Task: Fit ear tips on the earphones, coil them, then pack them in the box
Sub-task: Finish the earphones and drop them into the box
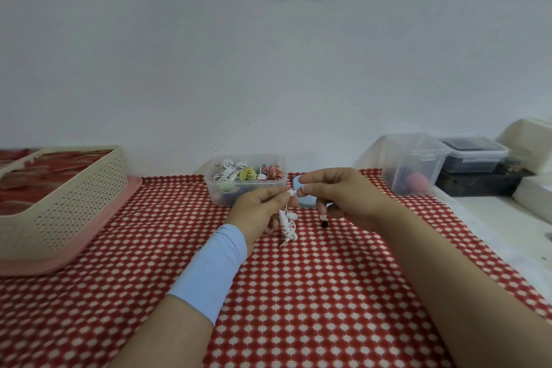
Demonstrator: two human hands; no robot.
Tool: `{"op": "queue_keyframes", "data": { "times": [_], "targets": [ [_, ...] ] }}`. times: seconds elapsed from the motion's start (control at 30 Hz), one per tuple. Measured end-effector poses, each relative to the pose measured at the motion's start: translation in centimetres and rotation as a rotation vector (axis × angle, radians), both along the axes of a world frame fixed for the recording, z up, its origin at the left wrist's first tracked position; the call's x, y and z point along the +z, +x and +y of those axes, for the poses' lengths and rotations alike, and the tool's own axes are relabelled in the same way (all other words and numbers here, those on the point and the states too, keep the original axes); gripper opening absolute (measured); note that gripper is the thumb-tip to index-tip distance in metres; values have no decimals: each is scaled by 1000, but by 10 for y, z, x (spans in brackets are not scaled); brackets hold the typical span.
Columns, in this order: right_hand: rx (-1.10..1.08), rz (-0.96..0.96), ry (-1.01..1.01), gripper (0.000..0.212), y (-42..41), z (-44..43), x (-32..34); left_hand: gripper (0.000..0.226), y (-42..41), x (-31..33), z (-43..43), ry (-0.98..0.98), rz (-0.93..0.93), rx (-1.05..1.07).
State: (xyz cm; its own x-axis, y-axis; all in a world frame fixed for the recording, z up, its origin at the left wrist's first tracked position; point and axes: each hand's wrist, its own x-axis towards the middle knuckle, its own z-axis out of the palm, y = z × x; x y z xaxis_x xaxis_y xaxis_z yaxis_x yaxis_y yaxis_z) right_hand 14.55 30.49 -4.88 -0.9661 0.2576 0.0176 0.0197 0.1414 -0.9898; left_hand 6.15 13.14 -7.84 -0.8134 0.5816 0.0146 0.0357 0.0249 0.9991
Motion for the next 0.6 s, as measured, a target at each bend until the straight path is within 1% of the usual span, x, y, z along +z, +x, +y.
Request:
{"op": "queue_keyframes", "data": {
  "times": [0.1, 0.2, 0.33, 0.6],
  "targets": [
    [-14, 0, -64, 14, 0, 2, 0, 16, -1, 1, -1, 26, -21, -7],
    [45, -27, -135, 14, 2, 1, 0, 15, 0, 2, -2, 13, -3, -28],
    [117, -65, -113, 19, 2, -1, 1, 11, 1, 4, -2, 21, 50, -13],
    [109, -46, -178, 13, 1, -5, 0, 11, 0, 3, -2, 45, 11, -63]
  ]
}}
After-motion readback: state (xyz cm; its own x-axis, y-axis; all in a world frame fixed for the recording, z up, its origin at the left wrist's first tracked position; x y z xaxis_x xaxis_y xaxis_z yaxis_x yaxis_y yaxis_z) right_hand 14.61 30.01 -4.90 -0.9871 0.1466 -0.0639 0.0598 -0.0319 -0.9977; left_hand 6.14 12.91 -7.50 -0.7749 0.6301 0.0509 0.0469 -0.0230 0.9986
